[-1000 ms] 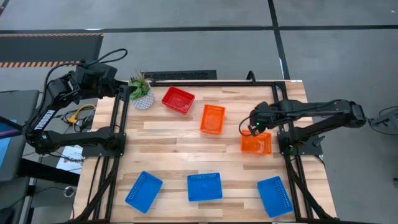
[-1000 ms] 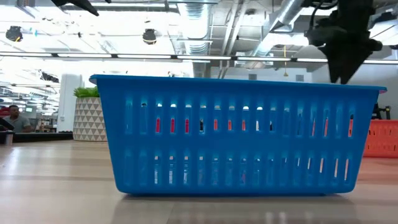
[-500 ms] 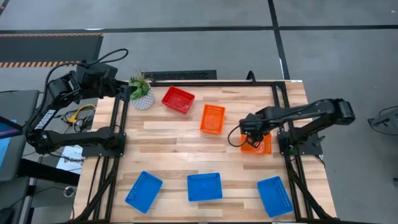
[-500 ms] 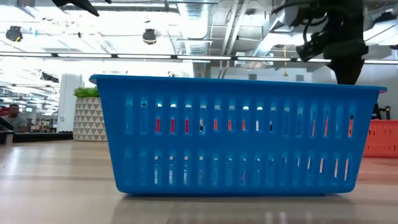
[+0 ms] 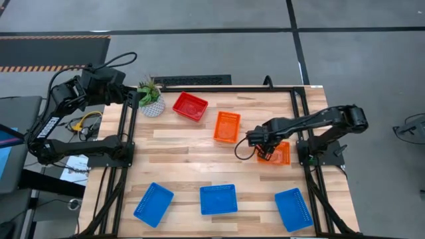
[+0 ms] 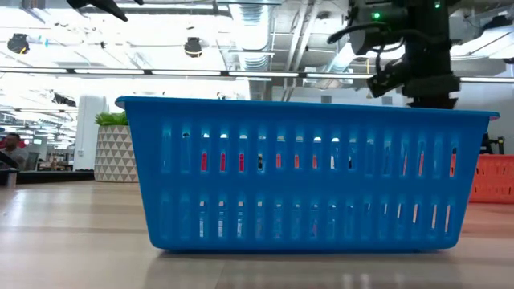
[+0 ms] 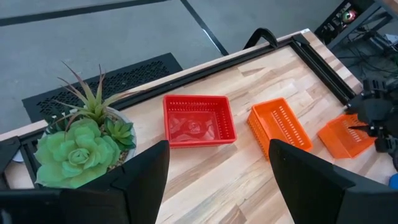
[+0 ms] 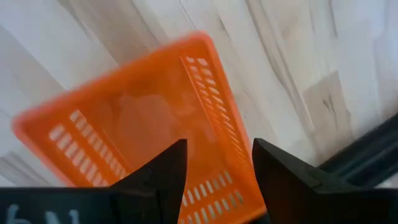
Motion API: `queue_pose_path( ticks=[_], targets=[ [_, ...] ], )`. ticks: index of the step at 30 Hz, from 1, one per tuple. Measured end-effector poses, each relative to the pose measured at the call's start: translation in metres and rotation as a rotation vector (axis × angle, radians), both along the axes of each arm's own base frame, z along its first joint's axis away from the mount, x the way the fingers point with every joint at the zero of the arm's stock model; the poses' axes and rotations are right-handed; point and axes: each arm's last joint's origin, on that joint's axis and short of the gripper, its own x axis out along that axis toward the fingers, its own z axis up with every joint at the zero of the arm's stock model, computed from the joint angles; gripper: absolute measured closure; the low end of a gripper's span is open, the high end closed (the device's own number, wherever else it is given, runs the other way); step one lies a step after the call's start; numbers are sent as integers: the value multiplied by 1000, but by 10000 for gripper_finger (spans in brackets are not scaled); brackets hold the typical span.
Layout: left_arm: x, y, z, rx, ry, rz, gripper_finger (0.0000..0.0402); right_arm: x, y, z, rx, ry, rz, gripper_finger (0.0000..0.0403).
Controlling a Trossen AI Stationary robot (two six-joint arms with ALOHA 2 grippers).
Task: Stack baskets by color
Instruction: Stack the right orange bin on top of the left orange bin
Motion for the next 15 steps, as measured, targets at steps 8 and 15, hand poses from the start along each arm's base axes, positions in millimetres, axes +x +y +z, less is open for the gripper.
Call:
queue_pose_path(
  ticks=[8, 15],
  targets=[
    [0, 0, 0, 0, 1, -1, 139, 15, -15, -5, -45, -134, -134, 201],
    [0, 0, 0, 0, 0, 0, 139, 8, -36, 8, -70, -216, -260, 201]
  ],
)
